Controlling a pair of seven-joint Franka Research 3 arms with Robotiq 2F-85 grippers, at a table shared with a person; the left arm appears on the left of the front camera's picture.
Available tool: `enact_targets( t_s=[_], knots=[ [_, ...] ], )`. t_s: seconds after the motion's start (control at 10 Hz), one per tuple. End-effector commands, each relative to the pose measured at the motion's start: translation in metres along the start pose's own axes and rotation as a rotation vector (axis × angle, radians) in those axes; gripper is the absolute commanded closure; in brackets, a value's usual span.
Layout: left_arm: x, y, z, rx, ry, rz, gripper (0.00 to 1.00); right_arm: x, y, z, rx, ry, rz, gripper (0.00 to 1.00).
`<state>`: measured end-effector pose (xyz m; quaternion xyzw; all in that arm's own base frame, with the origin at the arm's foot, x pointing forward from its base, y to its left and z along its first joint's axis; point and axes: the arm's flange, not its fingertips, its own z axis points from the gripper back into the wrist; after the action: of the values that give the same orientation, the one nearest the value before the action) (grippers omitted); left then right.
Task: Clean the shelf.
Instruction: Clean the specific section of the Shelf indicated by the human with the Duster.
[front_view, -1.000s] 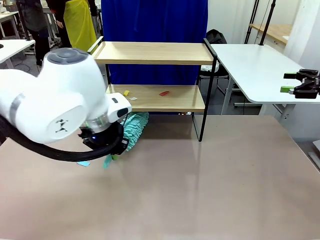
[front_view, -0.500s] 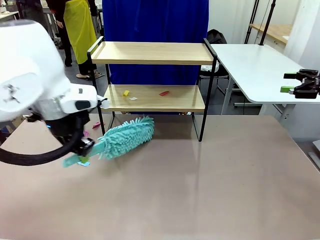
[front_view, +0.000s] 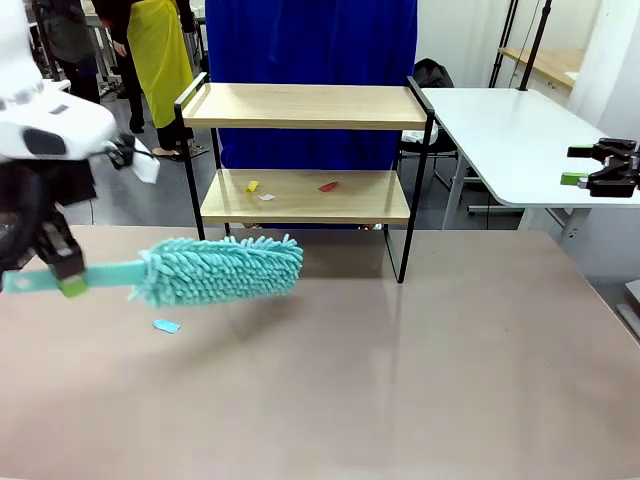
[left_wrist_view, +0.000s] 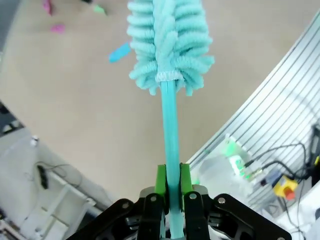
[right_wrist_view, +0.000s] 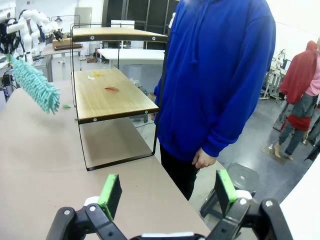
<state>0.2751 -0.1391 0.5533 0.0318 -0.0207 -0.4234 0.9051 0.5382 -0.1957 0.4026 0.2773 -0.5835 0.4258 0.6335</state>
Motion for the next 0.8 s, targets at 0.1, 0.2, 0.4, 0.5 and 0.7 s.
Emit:
enact_targets(
  t_s=[0.1, 0.2, 0.4, 0.5, 0.7],
  knots=[
    [-0.013, 0.005, 0.042, 0.111, 0.079, -0.122, 0.87, 0.002, 0.001, 0.000, 0.000, -0.001, 0.003, 0.00],
    [-0.020, 0.000, 0.055, 0.156, 0.121, -0.139, 0.87, 0.002, 0.001, 0.000, 0.000, -0.001, 0.003, 0.00],
    [-0.026, -0.008, 0.072, 0.193, 0.165, -0.161, 0.87, 0.002, 0.001, 0.000, 0.000, -0.001, 0.003, 0.00],
    [-0.023, -0.018, 0.076, 0.215, 0.181, -0.189, 0.87, 0.002, 0.001, 0.000, 0.000, -0.001, 0.003, 0.00],
    [-0.024, -0.013, 0.071, 0.183, 0.159, -0.148, 0.87, 0.002, 0.001, 0.000, 0.000, -0.001, 0.003, 0.00]
  ],
)
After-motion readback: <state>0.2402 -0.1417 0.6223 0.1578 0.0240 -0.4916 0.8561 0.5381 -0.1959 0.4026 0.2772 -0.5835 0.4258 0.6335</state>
